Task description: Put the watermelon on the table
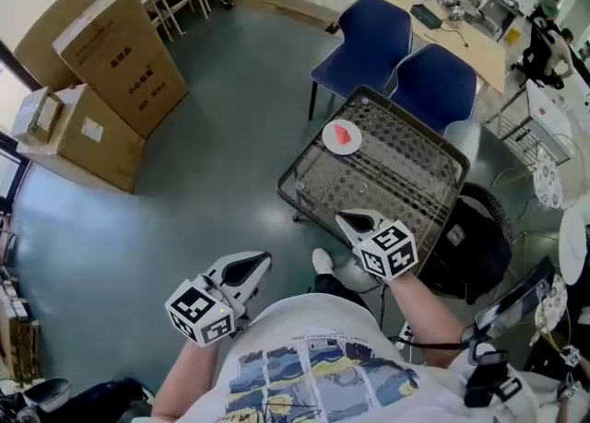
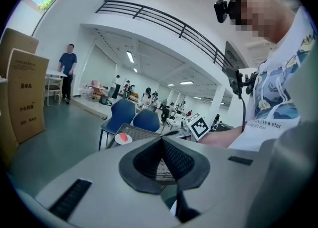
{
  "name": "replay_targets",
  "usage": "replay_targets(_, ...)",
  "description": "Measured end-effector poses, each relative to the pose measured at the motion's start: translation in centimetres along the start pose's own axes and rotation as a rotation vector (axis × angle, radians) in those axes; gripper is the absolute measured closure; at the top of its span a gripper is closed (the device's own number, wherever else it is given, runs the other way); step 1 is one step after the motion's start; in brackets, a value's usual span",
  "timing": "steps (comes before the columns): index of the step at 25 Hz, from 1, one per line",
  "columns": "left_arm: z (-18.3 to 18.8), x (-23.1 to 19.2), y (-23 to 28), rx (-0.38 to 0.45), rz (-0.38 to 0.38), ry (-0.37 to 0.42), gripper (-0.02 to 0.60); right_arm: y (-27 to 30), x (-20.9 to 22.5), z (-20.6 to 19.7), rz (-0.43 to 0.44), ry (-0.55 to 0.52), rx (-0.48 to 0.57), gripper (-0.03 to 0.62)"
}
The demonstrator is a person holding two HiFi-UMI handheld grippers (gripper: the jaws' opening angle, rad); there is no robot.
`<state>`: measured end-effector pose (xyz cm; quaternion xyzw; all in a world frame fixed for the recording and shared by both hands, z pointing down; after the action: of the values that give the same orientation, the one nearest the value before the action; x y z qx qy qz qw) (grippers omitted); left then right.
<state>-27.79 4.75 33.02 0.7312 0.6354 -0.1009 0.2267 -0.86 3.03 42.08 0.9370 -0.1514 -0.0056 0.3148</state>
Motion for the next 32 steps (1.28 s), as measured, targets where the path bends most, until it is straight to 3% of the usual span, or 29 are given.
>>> replay_targets(11, -3.4, 6.1, -5.4, 0.025, -0.024, 0.026, 0.572, -8.6, -9.3, -0.8, 0.039, -0.036, 0.131, 0.585)
replay_targets(21, -7.0, 9.7, -8.7, 0.048, -0.013, 0.005, 0.572, -13.3, -16.3, -3.8, 0.116, -0.108, 0.135, 0.585)
replay_targets(32, -7.7, 10.3, -8.4, 0.051, -0.018, 0.018, 0.572, -14.0, -17.9, -4.0, 0.138, -0.139, 0.172, 0.585)
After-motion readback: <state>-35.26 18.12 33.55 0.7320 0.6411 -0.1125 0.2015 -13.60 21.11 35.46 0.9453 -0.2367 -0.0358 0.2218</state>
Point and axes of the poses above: the fingertips, and each gripper's own axes: y forward along the fingers, x to its right, z out of its top, the point moved 8 cm from there along -y, backward along the fingers, and after that the axes turned 14 degrees about -z, right-handed, at the moved point
